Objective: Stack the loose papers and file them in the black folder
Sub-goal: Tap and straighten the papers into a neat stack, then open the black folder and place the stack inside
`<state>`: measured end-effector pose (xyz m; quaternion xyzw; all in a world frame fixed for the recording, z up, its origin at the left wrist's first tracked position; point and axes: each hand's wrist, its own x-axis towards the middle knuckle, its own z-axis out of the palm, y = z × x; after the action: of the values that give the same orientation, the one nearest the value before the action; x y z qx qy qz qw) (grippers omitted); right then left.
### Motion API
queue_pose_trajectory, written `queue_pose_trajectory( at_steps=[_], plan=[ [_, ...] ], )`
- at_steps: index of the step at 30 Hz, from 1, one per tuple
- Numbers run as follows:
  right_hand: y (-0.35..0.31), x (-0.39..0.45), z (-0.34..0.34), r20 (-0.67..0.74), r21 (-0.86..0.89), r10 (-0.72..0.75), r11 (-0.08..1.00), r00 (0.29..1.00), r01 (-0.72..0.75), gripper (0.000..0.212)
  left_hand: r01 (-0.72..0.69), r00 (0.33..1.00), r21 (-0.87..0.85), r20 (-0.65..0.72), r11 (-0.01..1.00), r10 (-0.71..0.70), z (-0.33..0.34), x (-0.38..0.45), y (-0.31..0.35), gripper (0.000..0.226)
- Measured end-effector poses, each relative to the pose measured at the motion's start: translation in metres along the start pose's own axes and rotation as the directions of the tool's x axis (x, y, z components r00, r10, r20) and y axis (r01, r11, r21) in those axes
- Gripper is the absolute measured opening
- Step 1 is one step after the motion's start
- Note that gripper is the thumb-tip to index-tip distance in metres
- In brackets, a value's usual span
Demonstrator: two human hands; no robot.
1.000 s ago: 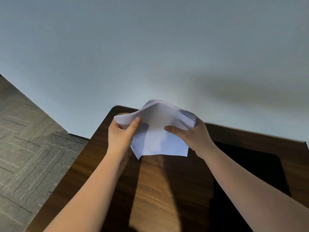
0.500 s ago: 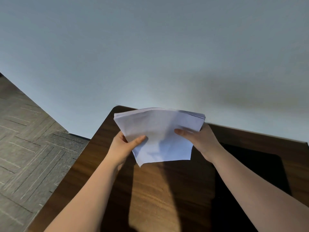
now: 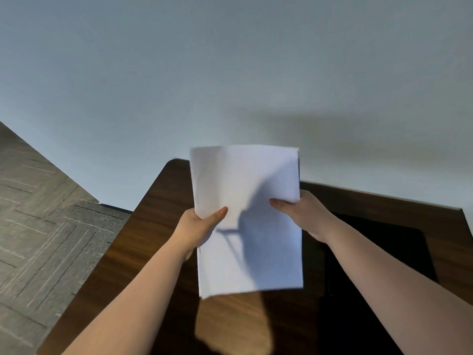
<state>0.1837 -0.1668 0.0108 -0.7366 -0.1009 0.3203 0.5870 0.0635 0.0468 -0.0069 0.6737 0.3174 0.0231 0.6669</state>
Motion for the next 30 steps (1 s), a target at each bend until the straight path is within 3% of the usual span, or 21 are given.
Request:
queue_pose_trajectory(
  at_steps=[5,9,21,24,27,28,30],
  plan=[
    [0.036,0.001,-0.012,0.102,0.086,0.287,0.951,0.953,-0.296,0.032,0.201,0.976,0.013,0.081,0.979,-0.202,0.017,0.001,-0.023,0.030],
    [0.076,0.001,-0.010,0.064,0.072,0.440,0.893,0.896,-0.444,0.036,0.363,0.924,-0.016,0.132,0.932,-0.358,0.031,-0.004,-0.057,0.029],
    [0.102,-0.013,-0.028,-0.088,0.134,0.518,0.853,0.851,-0.505,0.033,0.429,0.898,0.080,0.068,0.900,-0.435,0.078,0.006,-0.079,0.031],
    [0.102,-0.020,-0.040,-0.149,0.155,0.500,0.864,0.853,-0.480,0.033,0.313,0.950,0.262,-0.065,0.913,-0.307,0.094,0.007,-0.070,0.044],
    [0.103,-0.033,-0.066,-0.246,0.191,0.451,0.890,0.858,-0.413,0.025,0.135,0.968,0.707,-0.245,0.694,0.061,0.113,0.000,-0.061,0.061],
    [0.105,-0.039,-0.079,-0.289,0.203,0.436,0.898,0.852,-0.391,0.028,0.057,0.958,0.762,-0.223,0.646,0.179,0.121,-0.005,-0.058,0.053],
    [0.111,-0.053,-0.109,-0.363,0.226,0.415,0.908,0.834,-0.353,0.038,-0.100,0.962,0.758,-0.092,0.645,0.258,0.141,-0.016,-0.058,0.031]
  ],
)
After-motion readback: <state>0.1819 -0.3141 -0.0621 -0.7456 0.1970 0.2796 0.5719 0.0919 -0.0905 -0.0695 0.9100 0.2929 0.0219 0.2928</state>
